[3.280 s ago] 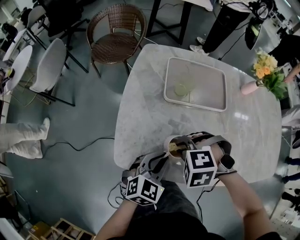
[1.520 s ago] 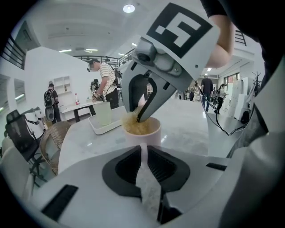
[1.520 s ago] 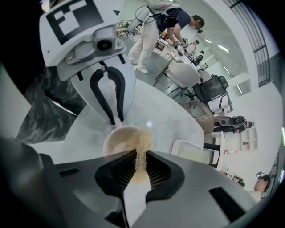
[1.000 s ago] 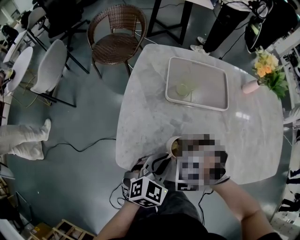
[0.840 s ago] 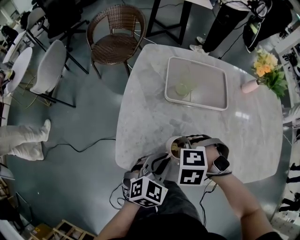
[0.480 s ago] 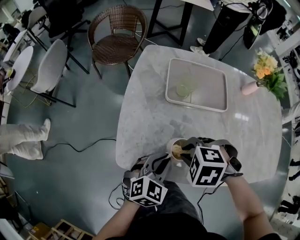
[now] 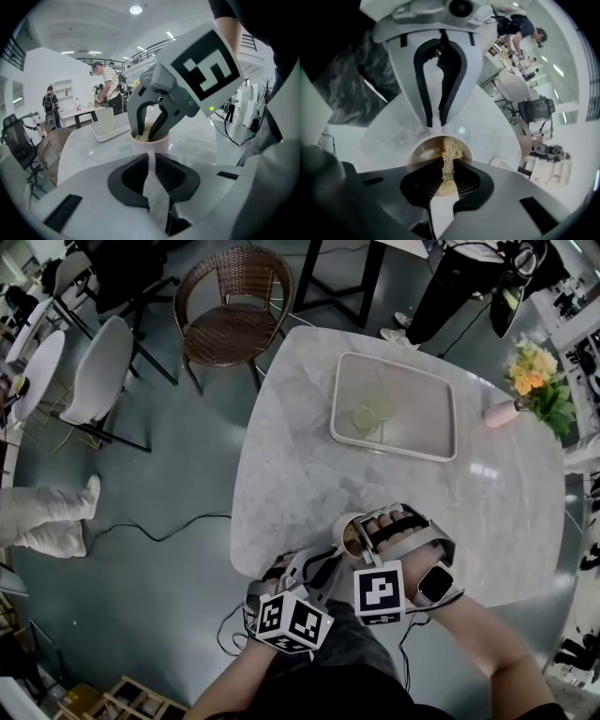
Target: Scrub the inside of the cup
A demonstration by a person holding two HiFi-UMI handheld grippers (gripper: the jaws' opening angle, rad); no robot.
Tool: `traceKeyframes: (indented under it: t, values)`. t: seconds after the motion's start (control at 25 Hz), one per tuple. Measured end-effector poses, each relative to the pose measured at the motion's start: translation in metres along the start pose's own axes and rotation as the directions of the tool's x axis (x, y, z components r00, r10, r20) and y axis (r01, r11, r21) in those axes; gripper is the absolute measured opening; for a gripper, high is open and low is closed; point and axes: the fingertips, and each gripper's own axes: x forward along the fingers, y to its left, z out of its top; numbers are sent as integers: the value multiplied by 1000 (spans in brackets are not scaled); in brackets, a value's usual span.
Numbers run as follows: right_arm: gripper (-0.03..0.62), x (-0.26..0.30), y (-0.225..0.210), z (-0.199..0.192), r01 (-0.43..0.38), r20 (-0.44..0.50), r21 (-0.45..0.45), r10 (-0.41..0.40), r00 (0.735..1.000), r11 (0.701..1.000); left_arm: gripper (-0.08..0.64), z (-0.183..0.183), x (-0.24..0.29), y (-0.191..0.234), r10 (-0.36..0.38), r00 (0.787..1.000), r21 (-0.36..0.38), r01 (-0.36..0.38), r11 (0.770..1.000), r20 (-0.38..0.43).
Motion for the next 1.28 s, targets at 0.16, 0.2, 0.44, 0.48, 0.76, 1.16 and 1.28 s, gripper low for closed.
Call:
traceKeyframes:
  t: [0.16, 0.2, 0.44, 0.48, 0.76, 1.16, 1.28]
  values:
    - [63, -10, 16, 9, -315, 163, 216, 284, 945, 924, 56, 0, -2, 1, 5, 1000, -2, -5, 1000, -11]
    - [63, -15, 18, 12, -385, 219, 247, 336, 916, 889, 57, 0, -2, 1, 8, 1000, 0, -8, 1000, -15]
    - [63, -53, 10, 10, -517, 406, 355, 370, 836, 779, 57, 0, -1, 1, 7, 1000, 12, -7, 1000, -19]
    - [63, -57, 8, 9, -515, 417, 363, 358, 835, 776, 57, 0, -1, 1, 8, 1000, 12, -7, 1000, -19]
    - [63, -50, -13, 2, -364, 402, 485, 167, 900, 795, 55, 0, -1, 2, -2, 1000, 16, 2, 1000, -21]
    - [63, -50, -2, -4, -176, 178, 364, 117, 977, 915, 55, 1, 0, 4, 9, 999, 12, -8, 1000, -33]
    - [63, -54, 0, 8, -223, 247, 374, 136, 960, 900, 55, 0, 1, 5, 11, 999, 7, -11, 1000, -33]
